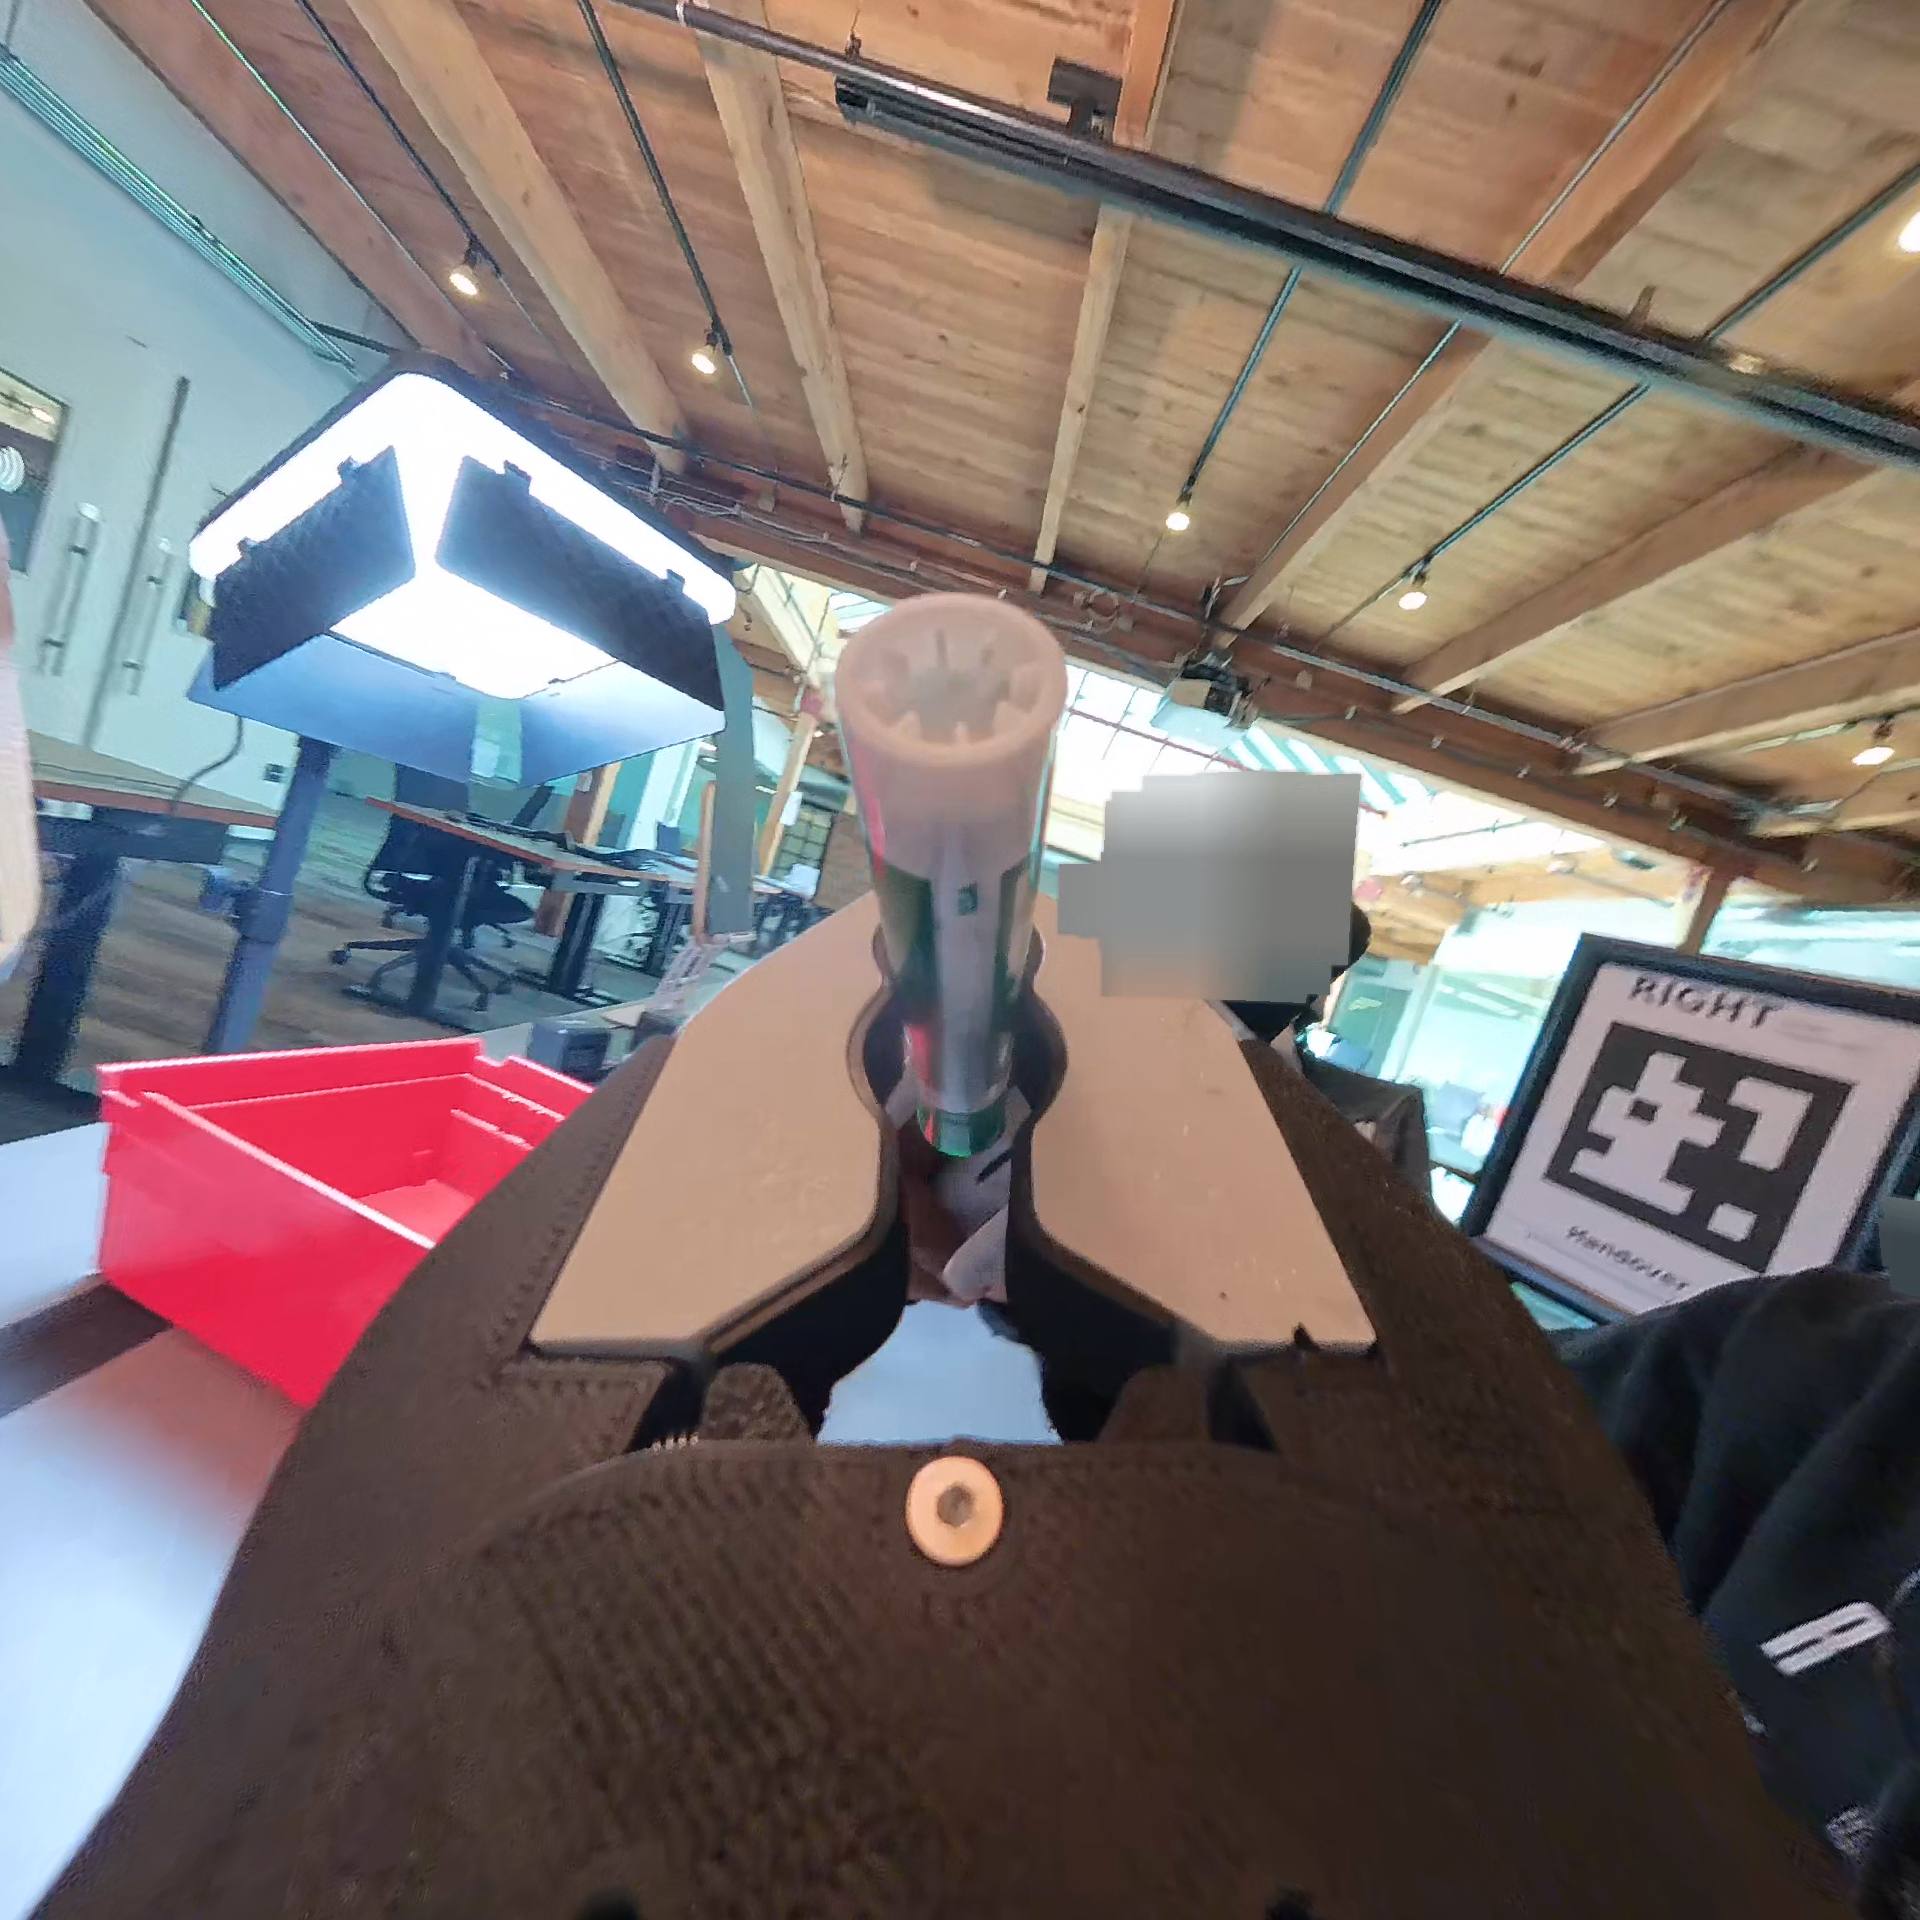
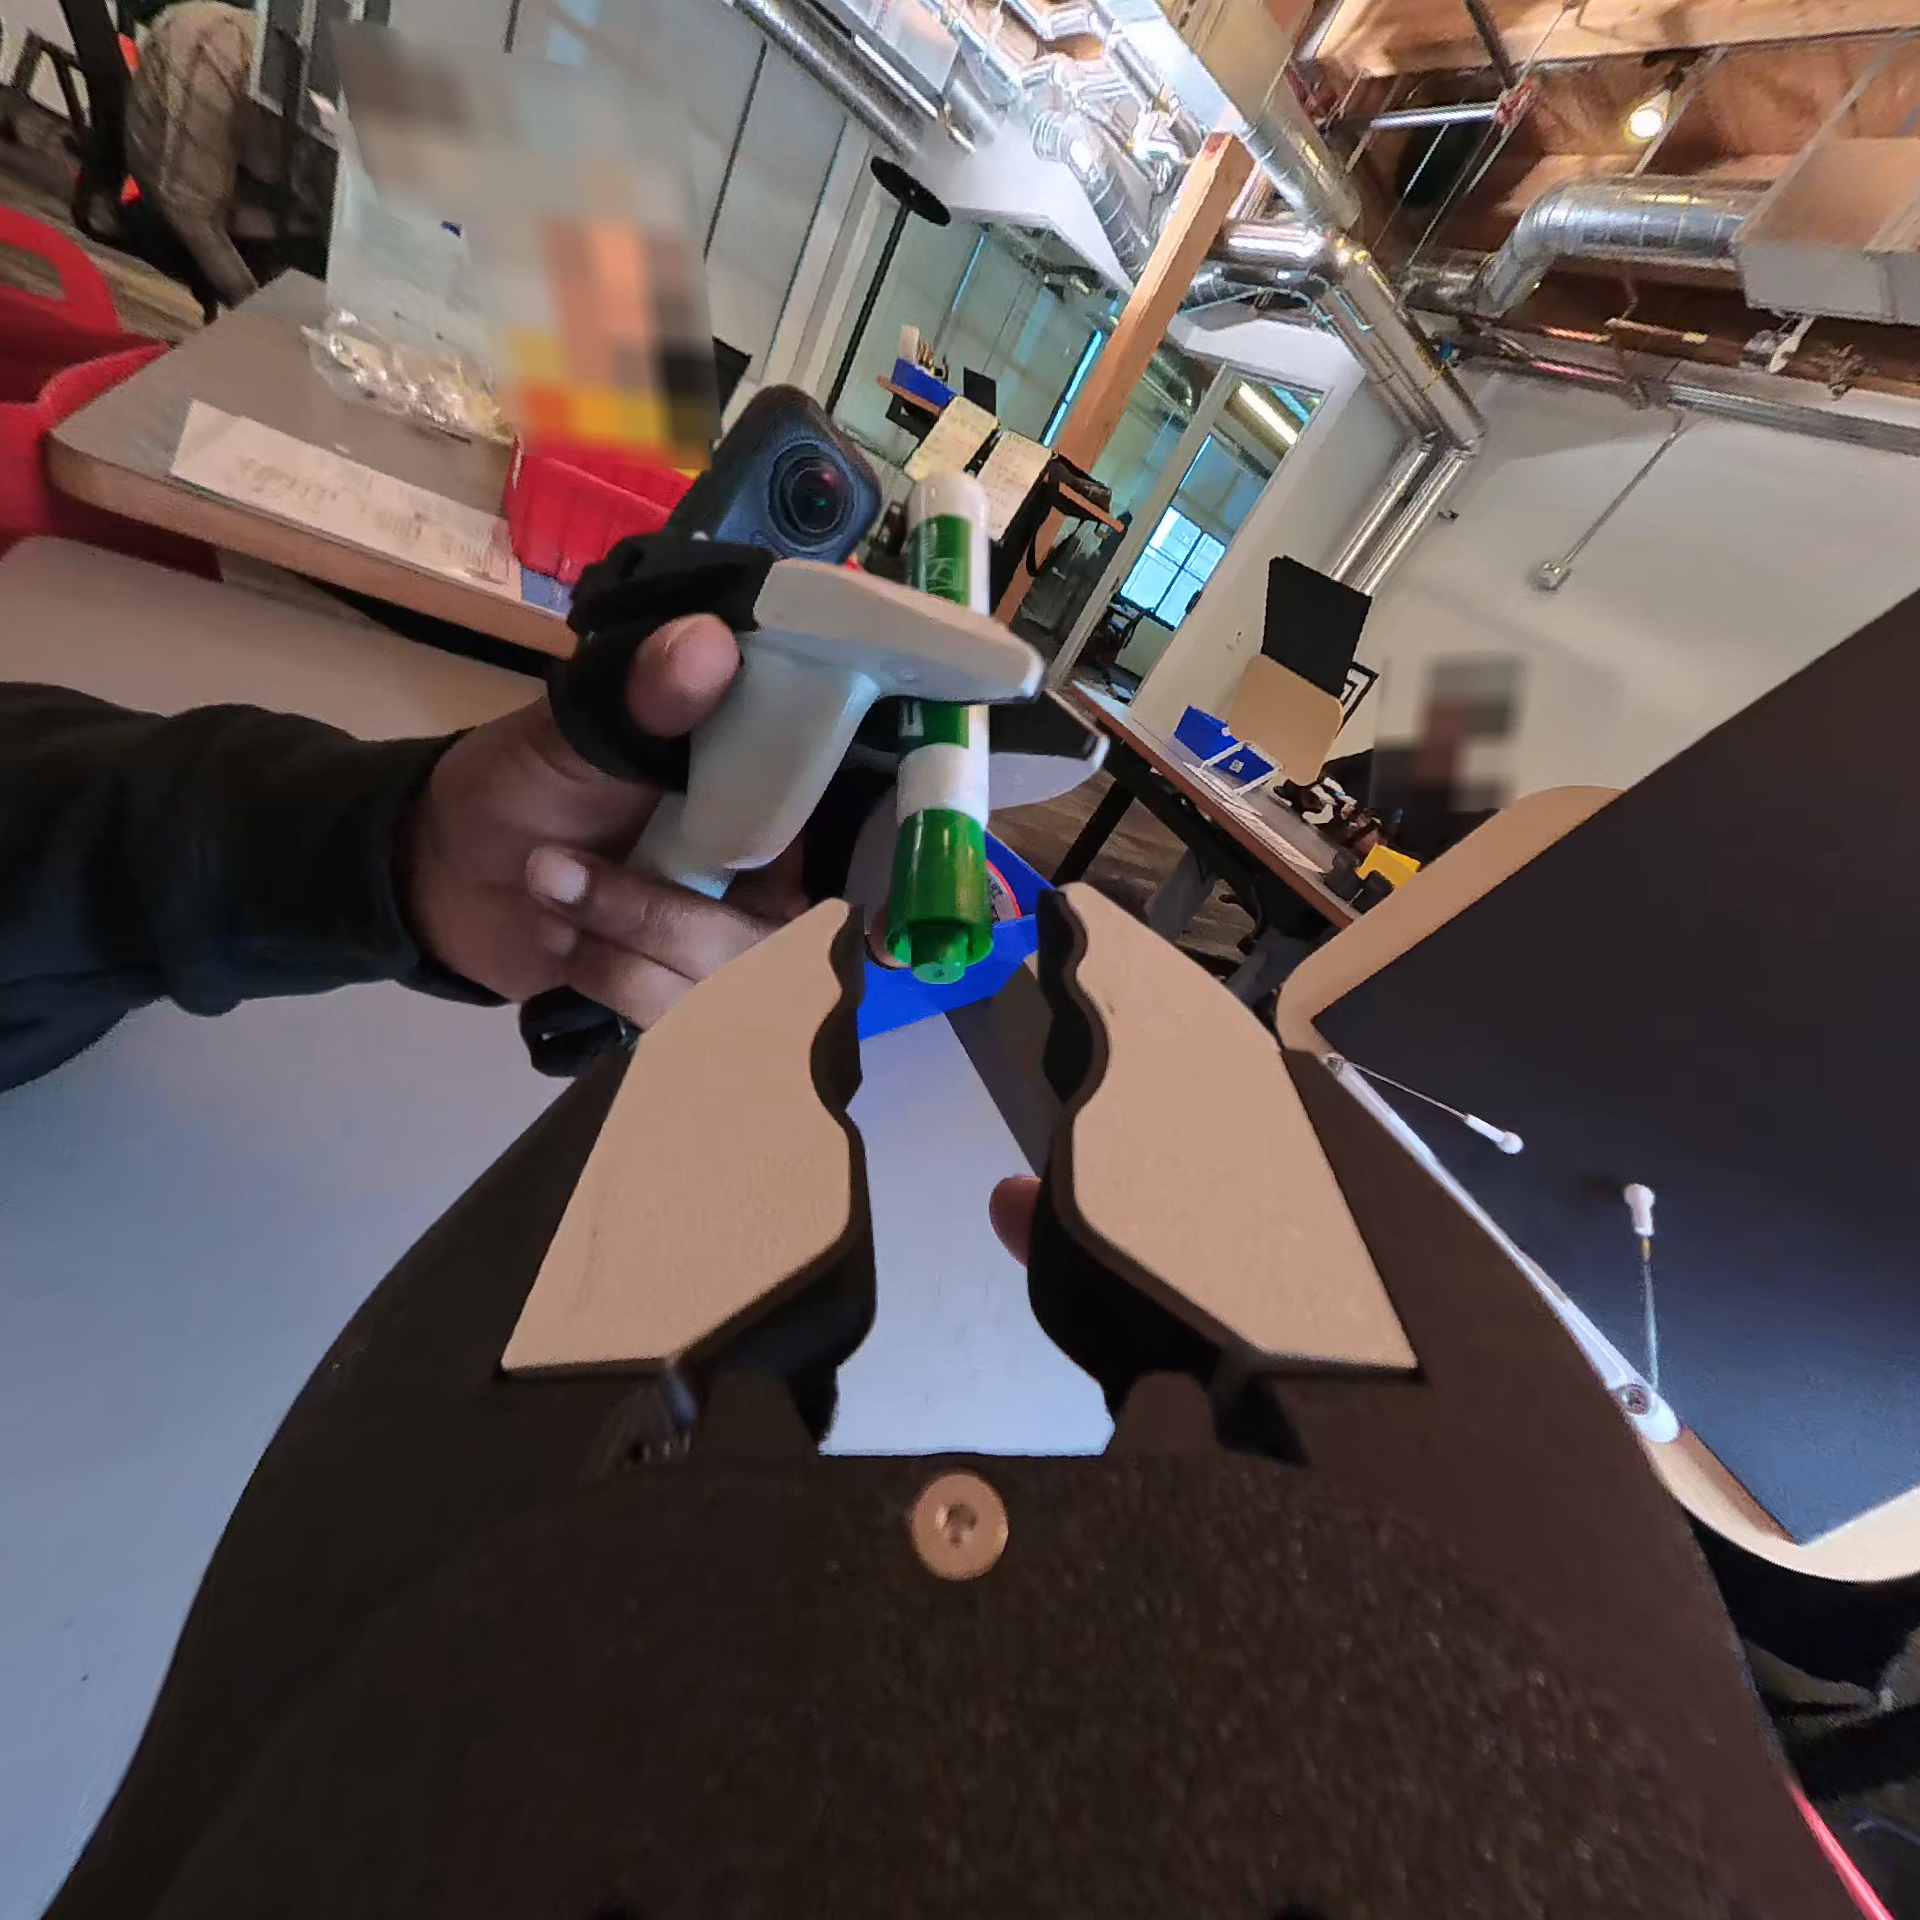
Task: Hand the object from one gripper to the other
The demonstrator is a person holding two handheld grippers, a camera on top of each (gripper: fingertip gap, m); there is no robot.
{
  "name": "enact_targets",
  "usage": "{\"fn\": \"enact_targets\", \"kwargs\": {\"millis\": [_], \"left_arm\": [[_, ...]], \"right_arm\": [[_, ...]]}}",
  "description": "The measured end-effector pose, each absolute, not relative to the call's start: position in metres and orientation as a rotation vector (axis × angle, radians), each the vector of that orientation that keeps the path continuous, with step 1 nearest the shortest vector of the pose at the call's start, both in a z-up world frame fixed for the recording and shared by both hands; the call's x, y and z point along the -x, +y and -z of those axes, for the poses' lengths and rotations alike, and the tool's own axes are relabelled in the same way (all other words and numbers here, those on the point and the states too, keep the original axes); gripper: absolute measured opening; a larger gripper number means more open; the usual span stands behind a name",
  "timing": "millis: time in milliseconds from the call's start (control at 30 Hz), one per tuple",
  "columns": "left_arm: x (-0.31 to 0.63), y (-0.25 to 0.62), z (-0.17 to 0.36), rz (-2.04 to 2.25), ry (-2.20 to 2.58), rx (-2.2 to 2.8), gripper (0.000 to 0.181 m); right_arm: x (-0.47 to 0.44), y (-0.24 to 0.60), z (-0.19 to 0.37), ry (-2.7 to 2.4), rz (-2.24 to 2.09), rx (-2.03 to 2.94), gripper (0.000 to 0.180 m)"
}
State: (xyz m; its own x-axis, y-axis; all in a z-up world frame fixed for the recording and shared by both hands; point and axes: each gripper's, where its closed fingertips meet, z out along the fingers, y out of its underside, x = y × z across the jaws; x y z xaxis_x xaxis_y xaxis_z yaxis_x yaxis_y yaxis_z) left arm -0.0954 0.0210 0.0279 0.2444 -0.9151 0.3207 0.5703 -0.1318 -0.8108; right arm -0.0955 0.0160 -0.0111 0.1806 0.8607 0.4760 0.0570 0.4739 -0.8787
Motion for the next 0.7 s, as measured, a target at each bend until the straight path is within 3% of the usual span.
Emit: {"fn": "enact_targets", "kwargs": {"millis": [67, 200, 333, 700], "left_arm": [[0.094, 0.022, -0.027, 1.381, 0.402, 1.077, 0.017], [0.092, 0.023, -0.021, 1.377, 0.448, 1.128, 0.02], [0.107, 0.032, -0.005, 1.166, 0.589, 1.251, 0.045], [0.077, 0.03, 0.046, 0.122, 1.133, 1.376, 0.037]], "right_arm": [[0.095, 0.017, 0.009, -1.255, -0.654, 0.899, 0.02], [0.087, 0.016, 0.007, -1.319, -0.623, 0.914, 0.02], [0.06, 0.019, -0.002, -1.387, -0.568, 0.951, 0.02], [0.033, 0.031, 0.039, -1.623, -0.517, 1.151, 0.02]]}}
